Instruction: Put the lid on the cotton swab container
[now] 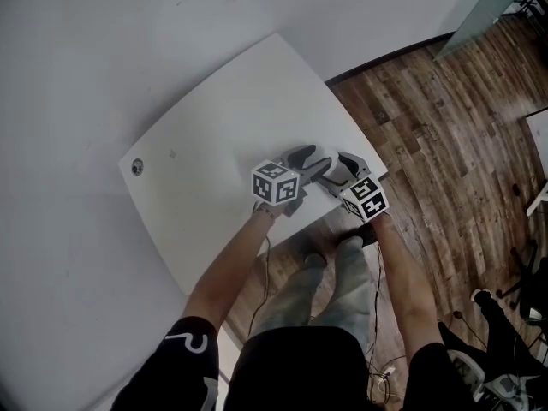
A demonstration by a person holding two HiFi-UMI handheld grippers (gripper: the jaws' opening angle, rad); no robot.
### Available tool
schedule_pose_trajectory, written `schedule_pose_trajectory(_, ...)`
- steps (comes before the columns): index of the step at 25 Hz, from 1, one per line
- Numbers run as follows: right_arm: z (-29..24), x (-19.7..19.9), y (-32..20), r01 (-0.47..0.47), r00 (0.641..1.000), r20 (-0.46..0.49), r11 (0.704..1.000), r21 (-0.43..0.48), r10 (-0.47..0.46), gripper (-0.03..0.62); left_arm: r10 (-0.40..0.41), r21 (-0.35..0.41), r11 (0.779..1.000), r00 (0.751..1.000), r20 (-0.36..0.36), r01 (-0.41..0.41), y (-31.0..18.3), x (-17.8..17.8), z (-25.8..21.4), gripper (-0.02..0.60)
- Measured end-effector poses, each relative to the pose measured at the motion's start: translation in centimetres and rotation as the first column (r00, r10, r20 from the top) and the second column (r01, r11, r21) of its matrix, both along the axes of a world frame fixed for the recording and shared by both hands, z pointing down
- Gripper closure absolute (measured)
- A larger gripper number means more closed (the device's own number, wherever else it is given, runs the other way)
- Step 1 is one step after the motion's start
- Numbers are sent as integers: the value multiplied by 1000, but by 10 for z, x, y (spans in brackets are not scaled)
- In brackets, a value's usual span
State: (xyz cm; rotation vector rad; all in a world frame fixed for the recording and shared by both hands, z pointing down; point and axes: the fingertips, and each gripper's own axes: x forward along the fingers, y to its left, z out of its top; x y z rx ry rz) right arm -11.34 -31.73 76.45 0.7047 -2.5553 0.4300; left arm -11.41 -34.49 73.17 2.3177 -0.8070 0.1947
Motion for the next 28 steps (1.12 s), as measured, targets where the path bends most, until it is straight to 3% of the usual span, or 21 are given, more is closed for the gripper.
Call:
schedule_pose_trajectory(9,4,-3,-2,0,1000,-21,1000,9,1,235,-1,111,994,997,77,-8,-2,-2,0,298)
schedule_pose_trajectory(15,2,1,0,2,1000,-29,1000,0,-2,235,-12,100,995,998,65,5,-1,-1,-4,312)
schedule_pose_trajectory(20,-2,8,7,-14,999,-40,1000,-7,14,235,-39,96,995,999,10,38,-2,-4,-20,330)
schedule_pose_trajectory(28,-40,42,6,-124,992,-26,992,10,124,246,-94,131,987,996,0,93,2,-28,-54,397)
